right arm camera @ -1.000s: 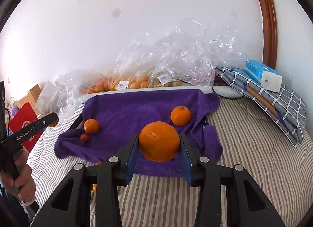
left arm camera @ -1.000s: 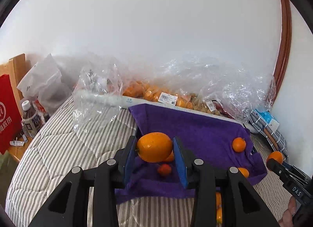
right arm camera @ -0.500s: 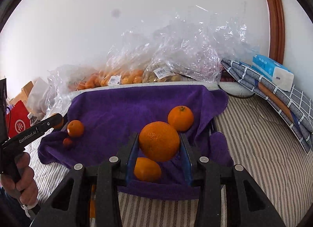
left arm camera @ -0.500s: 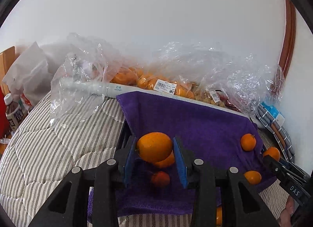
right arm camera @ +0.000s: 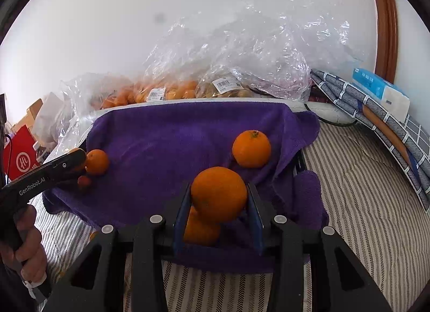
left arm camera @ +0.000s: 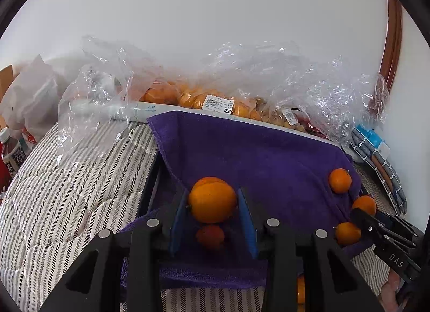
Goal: Organize fruits
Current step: 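Lower the oranges onto the towel and open both tools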
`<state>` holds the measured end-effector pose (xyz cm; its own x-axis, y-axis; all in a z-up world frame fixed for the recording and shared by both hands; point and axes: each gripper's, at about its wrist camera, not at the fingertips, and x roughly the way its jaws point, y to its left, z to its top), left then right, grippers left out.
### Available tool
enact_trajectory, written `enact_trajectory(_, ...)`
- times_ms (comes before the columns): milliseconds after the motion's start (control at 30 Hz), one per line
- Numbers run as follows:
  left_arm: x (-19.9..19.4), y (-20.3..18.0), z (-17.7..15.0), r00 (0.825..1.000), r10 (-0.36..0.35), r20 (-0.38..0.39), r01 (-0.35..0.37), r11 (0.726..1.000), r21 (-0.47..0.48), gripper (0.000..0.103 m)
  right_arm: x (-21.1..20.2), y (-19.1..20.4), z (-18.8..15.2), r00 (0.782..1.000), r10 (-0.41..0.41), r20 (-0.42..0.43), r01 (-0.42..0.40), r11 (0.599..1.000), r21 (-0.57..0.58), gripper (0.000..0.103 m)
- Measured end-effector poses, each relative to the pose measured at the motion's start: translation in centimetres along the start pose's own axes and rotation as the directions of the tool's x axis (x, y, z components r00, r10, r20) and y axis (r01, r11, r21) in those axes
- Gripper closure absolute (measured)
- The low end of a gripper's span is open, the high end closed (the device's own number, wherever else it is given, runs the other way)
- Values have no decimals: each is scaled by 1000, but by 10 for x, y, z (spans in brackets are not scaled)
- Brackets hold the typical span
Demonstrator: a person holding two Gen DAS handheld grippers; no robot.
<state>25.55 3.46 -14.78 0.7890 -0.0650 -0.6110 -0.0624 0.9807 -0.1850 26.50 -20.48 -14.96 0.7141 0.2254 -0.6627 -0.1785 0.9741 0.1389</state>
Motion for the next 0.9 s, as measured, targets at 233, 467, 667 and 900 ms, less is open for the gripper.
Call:
enact_trajectory(233,1,-1,0,1000,-11,-5,11,1000,3,67,2,-5,1,1000,7,-18,-7,1000,25,62)
enact_trajectory(467,4,-3,-1,999,-29,-23,29,1000,4,67,3,-5,0,1000,2,-19,-2,1000,26,63)
enact_trajectory(667,6,-3,-2,999,-34,-28,34,999,7,67,-3,-6,1,1000,-3,5,3,999,35,62)
enact_trajectory(900,12,-3,-3,997,-40,-62,40,999,3,65,-8,-9,2,999,-18,30,16,999,51,55)
